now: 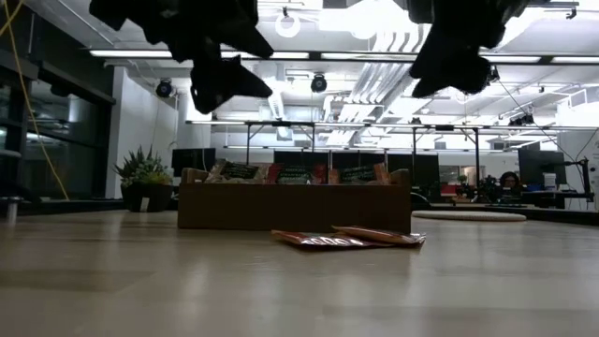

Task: Pick & Place Tea
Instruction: Put the orange tea bag into the right section of the brown wooden organizer

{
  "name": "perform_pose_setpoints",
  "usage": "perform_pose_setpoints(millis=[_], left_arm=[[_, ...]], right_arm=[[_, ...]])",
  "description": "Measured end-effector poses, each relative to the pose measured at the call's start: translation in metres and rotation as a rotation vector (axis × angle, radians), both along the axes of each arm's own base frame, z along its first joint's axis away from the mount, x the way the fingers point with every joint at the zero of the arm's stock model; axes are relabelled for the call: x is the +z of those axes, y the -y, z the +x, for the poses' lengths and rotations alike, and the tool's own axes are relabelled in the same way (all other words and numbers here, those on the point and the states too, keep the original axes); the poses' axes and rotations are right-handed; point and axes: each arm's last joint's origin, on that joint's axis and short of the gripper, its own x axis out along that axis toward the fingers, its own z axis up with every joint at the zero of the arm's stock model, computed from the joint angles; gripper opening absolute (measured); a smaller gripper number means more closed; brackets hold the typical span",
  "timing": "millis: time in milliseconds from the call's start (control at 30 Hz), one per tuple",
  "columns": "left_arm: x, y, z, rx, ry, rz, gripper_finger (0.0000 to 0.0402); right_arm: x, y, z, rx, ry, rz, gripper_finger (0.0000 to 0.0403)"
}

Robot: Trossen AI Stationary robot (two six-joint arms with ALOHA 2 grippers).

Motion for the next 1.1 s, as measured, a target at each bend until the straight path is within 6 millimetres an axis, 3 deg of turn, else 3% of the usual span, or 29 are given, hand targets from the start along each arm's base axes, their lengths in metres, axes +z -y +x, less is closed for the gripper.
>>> perform_pose_setpoints(millis=[300,567,800,1100], left_arm=[[-0.031,0.031,0.014,-0.047,-0.022,0.039,0.0208],[-0.043,0.038,0.038,-0.057,0.005,0.098,0.0208],[-0.049,0.048,0.07,-0.131,0.004,0.243,0.0208],[-0.069,0.058,0.102,-0.147,-0.093,0.28,0.0208]], right_arm=[[-0.029,-0.033,-0.011,-0.09,0.149,0.107,0.0161],[-0.066,-0.042,-0.028,-0.153,0.278,0.203,0.0161],[-0.07,-0.046,-0.032,-0.109,0.282,0.172,0.0161],[-0.072,-0.045,-0.033,-0.109,0.264,0.157,0.0161]])
